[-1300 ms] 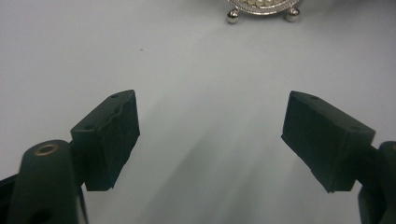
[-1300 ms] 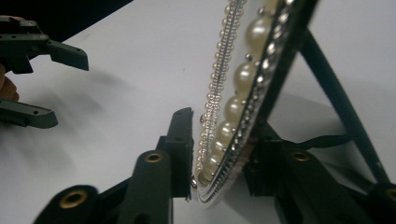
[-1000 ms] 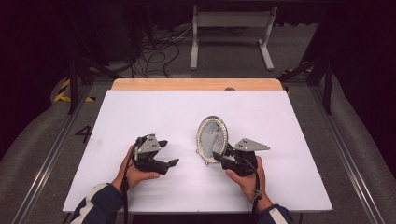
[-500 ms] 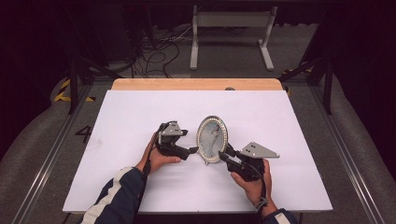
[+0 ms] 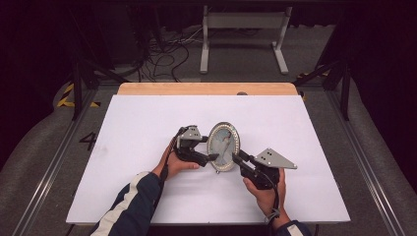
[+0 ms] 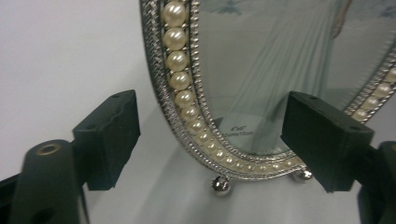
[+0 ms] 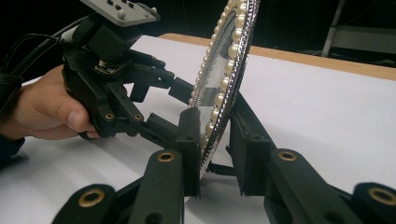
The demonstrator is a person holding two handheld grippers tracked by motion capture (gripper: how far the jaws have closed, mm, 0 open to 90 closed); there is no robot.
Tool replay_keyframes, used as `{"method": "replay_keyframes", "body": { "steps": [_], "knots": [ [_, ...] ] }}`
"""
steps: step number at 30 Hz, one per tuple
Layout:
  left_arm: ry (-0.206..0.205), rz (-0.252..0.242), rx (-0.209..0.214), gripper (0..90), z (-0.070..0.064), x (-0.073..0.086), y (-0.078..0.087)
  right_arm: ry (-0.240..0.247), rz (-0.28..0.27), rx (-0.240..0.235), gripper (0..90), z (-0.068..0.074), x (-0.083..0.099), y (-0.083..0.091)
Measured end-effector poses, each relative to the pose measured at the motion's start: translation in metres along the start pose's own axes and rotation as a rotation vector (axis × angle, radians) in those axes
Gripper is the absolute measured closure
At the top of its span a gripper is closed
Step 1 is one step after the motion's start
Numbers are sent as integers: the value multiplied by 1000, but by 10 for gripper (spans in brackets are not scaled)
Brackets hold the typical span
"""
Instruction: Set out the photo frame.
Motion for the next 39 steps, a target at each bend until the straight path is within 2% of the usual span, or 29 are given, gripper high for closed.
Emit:
{"method": "replay_keyframes", "body": {
  "steps": [3, 7, 12, 14, 18, 20, 27, 30, 34, 39],
  "knots": [
    [-17, -12, 27, 267, -6, -3, 1, -6, 3, -1, 764, -1, -1, 0],
    [-14, -2, 14, 270, -6, -3, 1, -12, 6, -5, 768, -1, 0, 0],
    [8, -15, 4, 363, -5, 0, 5, -20, 11, -4, 777, -3, -1, -2],
    [10, -14, 3, 374, -5, 1, 7, -29, 14, -8, 779, -5, -1, -2],
    [7, -15, -4, 383, -6, 4, 10, -34, 15, 2, 784, -7, -1, -4],
    [19, -19, -11, 394, -6, 6, 13, -38, 14, -2, 787, -9, -1, -6],
    [-6, -14, -27, 419, -5, 10, 19, -44, 13, -2, 786, -10, -2, -13],
    [-13, -26, -39, 400, -5, 7, 19, -39, 12, 4, 791, -11, -3, -14],
    [-22, -59, -85, 375, -1, 0, 19, -34, 11, 9, 788, -10, -3, -14],
    [-6, -71, -86, 385, 0, -8, 18, -15, 15, 19, 780, -10, -2, -13]
  ]
}}
Point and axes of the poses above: each handheld gripper's, and its own axes: y roughly backward along the jaws, x roughly out of its underside, z roughly to its left, the point moved 10 cm from there along -y, roughly forward along the jaws
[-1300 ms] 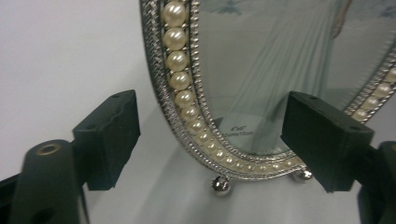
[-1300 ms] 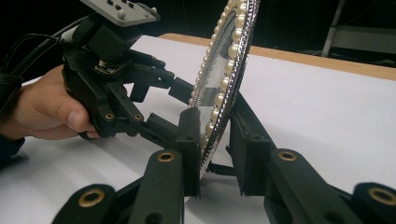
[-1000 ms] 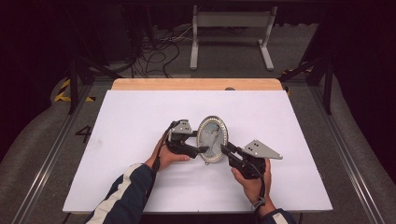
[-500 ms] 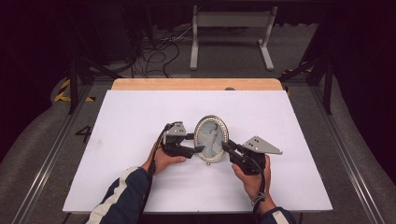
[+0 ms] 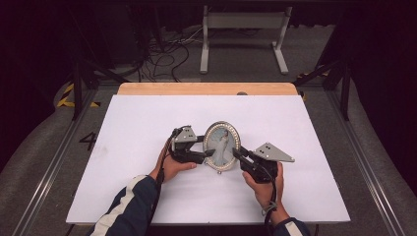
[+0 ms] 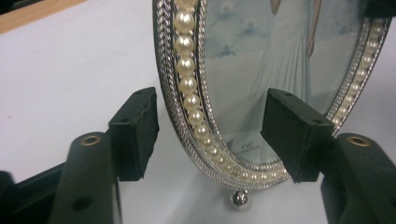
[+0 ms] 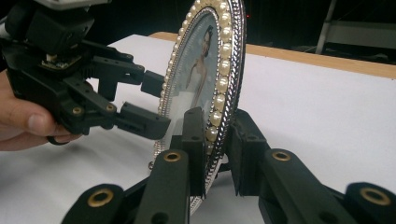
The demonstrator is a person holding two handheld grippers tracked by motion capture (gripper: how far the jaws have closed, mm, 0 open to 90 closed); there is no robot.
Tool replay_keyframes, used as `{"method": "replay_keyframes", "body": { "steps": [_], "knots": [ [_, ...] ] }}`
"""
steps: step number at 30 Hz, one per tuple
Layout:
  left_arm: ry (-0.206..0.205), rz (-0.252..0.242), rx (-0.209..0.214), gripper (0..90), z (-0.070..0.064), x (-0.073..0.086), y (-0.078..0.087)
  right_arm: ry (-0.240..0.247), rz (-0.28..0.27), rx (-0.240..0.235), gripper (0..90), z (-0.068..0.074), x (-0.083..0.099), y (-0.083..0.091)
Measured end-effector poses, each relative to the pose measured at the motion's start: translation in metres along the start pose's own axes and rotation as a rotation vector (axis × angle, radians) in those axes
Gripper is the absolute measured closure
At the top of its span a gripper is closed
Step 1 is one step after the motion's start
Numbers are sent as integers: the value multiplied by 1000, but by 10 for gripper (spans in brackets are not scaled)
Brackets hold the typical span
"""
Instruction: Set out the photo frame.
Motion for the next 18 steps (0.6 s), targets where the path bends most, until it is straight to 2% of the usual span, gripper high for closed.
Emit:
{"method": "replay_keyframes", "body": {
  "steps": [6, 11, 18],
  "knots": [
    [-9, 1, 0, 447, -1, -5, 1, 25, -14, 26, 763, -1, -3, 3],
    [6, -2, 6, 522, 2, -4, 5, 12, -15, 16, 771, -2, -3, 3],
    [-1, 2, 2, 601, 1, -3, 13, -11, -3, 4, 772, -4, -1, 0]
  ]
}}
Point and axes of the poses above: each handheld gripper's, and its own axes: y roughly backward along the jaws, x roughly out of its underside, z roughly to its left, the point moved 10 cm from there along -y, roughly forward along the jaws
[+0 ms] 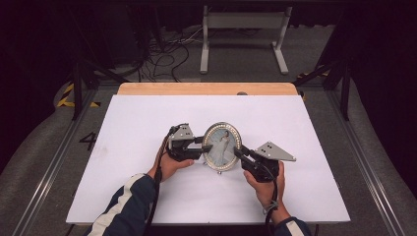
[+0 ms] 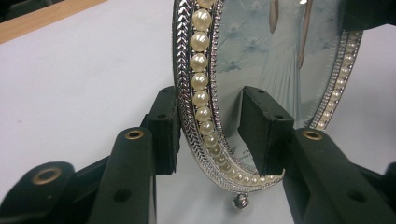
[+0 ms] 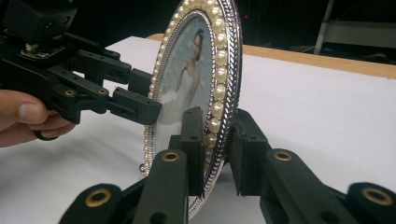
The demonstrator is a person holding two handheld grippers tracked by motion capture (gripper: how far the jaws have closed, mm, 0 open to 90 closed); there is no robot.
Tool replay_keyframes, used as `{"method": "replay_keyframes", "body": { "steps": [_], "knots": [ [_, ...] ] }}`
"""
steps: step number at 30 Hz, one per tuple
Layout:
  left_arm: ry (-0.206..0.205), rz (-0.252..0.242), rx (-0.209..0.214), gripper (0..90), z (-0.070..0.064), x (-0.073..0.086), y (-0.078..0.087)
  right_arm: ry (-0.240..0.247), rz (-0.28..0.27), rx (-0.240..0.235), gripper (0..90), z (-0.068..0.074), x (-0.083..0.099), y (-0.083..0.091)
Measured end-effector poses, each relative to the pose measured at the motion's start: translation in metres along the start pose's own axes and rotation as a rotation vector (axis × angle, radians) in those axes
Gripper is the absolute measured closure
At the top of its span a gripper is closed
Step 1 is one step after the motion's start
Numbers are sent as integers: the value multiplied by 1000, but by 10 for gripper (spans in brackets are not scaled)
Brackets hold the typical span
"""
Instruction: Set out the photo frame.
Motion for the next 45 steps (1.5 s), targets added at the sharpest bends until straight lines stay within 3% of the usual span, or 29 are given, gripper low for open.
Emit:
{"method": "replay_keyframes", "body": {
  "steps": [3, 6, 11, 19, 25, 33, 37, 40, 45],
  "knots": [
    [-7, 10, -11, 611, 0, 2, 3, 5, -3, -1, 771, 1, -1, -2],
    [-45, 35, -35, 627, 0, 4, 6, 5, 3, -3, 768, 0, -1, -4],
    [-74, 62, -64, 638, 1, 7, 10, 8, 12, -9, 760, 0, -2, -8],
    [-52, 58, -67, 634, 2, 13, 14, 39, 25, -28, 746, 3, -5, -17],
    [-43, 52, -64, 632, 0, 14, 15, 30, 30, -39, 737, 2, -6, -20],
    [-58, 50, -74, 639, -4, 15, 15, 8, 32, -29, 707, -5, -10, -26],
    [-50, 40, -76, 627, -5, 15, 15, 20, 33, -26, 696, -6, -9, -26],
    [-49, 40, -77, 613, -5, 16, 15, 40, 50, -3, 639, -7, -6, -26],
    [-45, 38, -75, 617, -5, 18, 16, 26, 64, 2, 609, -12, 2, -20]
  ]
}}
Point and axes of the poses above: each handheld gripper's, and its own axes: y roughly backward along the jaws, x roughly out of its underside, z roughly to its left, the point moved 10 cm from there along -y, roughly forward along the jaws
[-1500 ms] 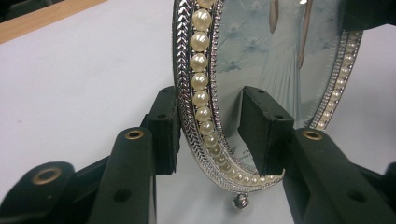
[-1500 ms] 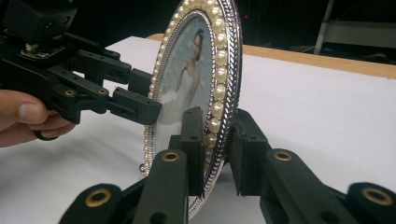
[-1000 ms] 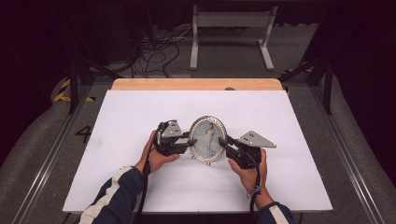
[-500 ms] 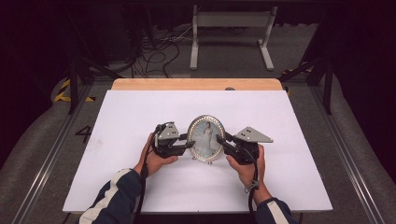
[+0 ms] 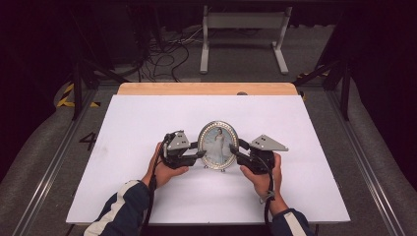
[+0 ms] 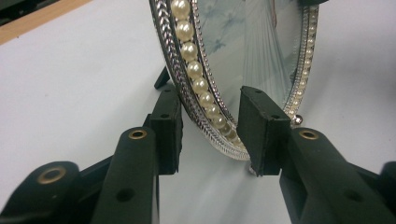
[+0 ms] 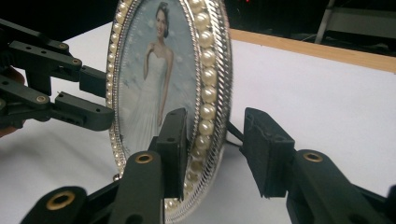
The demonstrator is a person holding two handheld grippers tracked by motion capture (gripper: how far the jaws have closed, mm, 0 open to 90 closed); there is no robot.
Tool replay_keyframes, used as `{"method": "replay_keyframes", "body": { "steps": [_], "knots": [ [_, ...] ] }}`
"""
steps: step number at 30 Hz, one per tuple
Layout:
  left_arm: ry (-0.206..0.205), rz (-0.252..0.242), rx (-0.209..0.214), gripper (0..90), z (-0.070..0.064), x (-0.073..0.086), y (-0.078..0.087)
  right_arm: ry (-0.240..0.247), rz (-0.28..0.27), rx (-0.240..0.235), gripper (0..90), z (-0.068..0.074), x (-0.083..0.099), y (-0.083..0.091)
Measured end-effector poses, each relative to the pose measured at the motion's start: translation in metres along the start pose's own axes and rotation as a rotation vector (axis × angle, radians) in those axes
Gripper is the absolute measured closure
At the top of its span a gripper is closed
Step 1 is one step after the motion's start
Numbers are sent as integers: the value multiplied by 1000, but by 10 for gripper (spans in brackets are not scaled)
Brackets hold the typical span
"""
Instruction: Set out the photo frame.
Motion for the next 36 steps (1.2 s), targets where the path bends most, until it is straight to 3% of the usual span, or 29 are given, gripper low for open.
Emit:
{"method": "replay_keyframes", "body": {
  "steps": [5, 10, 25, 36],
  "knots": [
    [-3, -30, -12, 631, 2, -5, 7, -44, -18, -57, 670, 2, 0, 9],
    [-13, -31, -14, 644, 2, -6, 9, -24, -24, -38, 756, 3, -2, 9],
    [-9, -8, -27, 725, 2, -1, 9, -8, -23, -14, 756, 0, -4, 1],
    [-2, -9, -38, 726, 1, 1, 9, 3, -25, -1, 749, -2, -5, -2]
  ]
}}
Point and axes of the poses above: each handheld gripper's, and its own axes: y roughly backward along the jaws, x roughly out of its underside, z roughly to its left, the point moved 10 cm from there along -y, roughly forward along the jaws
